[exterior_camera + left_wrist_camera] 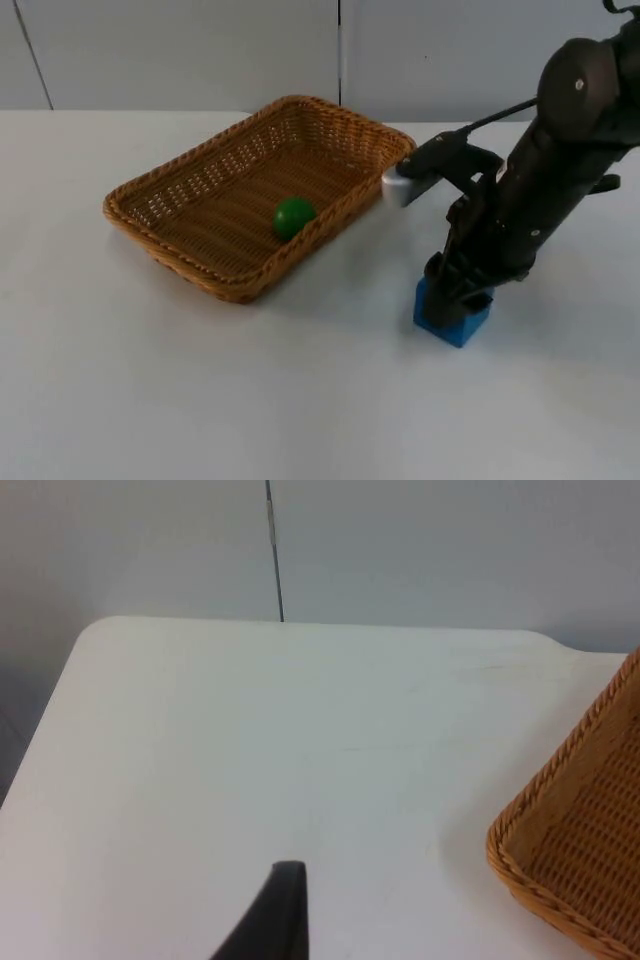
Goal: Place all geometric objects except the red cube into the basket.
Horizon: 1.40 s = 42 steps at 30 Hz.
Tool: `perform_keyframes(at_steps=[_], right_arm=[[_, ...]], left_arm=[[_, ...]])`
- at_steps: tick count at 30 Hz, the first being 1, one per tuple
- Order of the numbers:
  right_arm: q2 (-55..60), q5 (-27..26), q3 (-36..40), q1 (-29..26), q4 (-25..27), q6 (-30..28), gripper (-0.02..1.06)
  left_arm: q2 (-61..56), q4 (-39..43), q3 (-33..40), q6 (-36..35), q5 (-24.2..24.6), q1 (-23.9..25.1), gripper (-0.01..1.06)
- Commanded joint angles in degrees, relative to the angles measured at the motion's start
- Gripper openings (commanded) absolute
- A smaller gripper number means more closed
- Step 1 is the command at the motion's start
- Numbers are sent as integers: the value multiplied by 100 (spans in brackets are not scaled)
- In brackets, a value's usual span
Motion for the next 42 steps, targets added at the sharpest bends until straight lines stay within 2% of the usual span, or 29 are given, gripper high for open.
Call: perform_keyframes(at_steps=[1,4,12,17,20,21,24,27,32,34,35,38,39,40,42], right_arm=[[-189,-84,-32,55,-67,116,9],[-629,-97,-239,73,-56,116,15],[-1829,-258,-1068,328,-39,116,16],[-2180,-755,-1500,668,-98,116,16],[-2153,-1577,-1627,852,-79,127,16],[-2153,-1577,-1627,852,-79,127,16],[-1963,-2295,-1629,892,49,430,16],[-1744,-2476,-1724,892,130,533,16],[-841,-2320,-2355,892,130,648,16],[-331,-1991,-2888,892,130,827,16],[-331,-1991,-2888,892,130,827,16],[505,-1459,-3796,892,117,867,16],[836,-1255,-4263,879,89,1097,16],[836,-1255,-4263,879,89,1097,16],[1289,-994,-4778,825,-81,1540,16]], left_arm=[[-54,-5,13,2,-36,16,104],[-54,-5,13,2,-36,16,104],[-54,8,13,2,-36,16,104],[-54,34,13,2,-46,16,104],[-54,34,13,2,-58,16,104],[-54,34,13,2,-58,16,104],[-54,34,13,2,-58,16,104],[-54,45,13,2,-58,16,104],[-54,102,13,2,-58,16,104],[-54,102,13,2,-58,16,104],[-54,102,13,2,-58,16,104],[-54,127,13,2,-58,16,104],[-54,137,13,2,-58,16,104],[-54,137,13,2,-58,16,104],[-54,137,13,2,-58,16,104]])
